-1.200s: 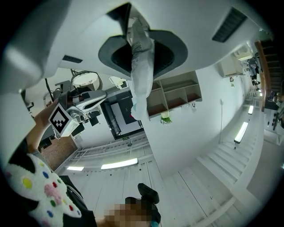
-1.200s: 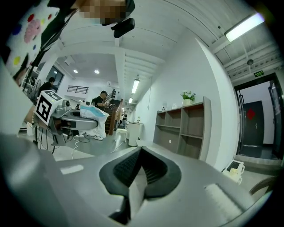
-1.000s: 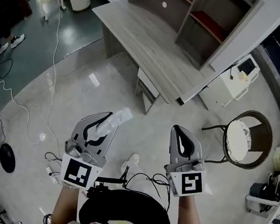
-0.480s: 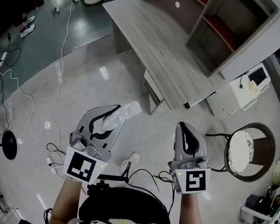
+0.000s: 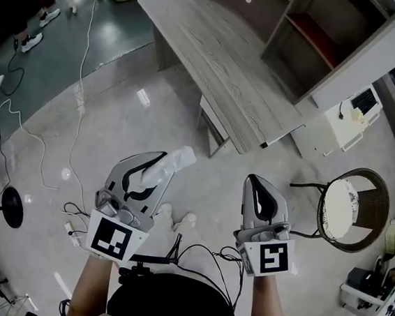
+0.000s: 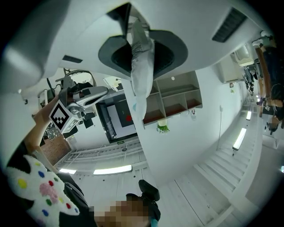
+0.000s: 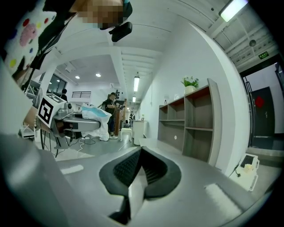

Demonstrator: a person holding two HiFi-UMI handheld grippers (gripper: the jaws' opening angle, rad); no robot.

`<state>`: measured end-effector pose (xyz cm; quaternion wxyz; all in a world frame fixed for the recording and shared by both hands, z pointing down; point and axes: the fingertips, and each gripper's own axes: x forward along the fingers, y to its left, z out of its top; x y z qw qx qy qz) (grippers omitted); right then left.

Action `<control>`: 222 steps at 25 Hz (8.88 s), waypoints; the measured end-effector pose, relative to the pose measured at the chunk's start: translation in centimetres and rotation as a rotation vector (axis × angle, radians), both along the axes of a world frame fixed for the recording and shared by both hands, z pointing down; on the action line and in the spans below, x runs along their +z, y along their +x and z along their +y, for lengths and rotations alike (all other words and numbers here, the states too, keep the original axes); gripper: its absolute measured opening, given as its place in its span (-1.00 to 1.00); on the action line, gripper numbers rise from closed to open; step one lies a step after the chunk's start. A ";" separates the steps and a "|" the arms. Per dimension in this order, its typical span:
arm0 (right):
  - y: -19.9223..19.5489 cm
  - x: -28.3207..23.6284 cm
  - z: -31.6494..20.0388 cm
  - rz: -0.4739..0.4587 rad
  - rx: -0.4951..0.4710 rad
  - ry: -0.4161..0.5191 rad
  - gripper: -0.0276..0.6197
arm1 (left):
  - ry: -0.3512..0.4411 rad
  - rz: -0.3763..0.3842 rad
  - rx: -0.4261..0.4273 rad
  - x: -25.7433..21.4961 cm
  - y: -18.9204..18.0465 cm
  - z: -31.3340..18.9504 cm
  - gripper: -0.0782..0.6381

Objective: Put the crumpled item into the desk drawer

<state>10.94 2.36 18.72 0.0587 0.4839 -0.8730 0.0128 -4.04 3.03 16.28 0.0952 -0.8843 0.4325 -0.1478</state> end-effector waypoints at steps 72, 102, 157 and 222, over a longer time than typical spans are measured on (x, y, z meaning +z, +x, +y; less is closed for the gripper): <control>-3.5 47.6 -25.1 -0.817 0.302 -0.352 -0.29 | -0.281 0.052 0.012 33.5 -4.4 -16.7 -0.60; -4.1 45.6 -25.3 -0.830 0.200 -0.293 -0.61 | -0.258 0.001 0.048 33.4 -4.4 -16.3 -0.60; -7.1 49.2 -18.6 -0.429 0.172 -0.473 -0.59 | -0.233 -0.002 0.016 32.2 -6.6 -14.8 -0.60; 3.1 20.0 -10.3 -0.032 0.184 -0.105 -0.89 | -0.015 -0.327 0.243 23.2 2.9 -17.6 -0.60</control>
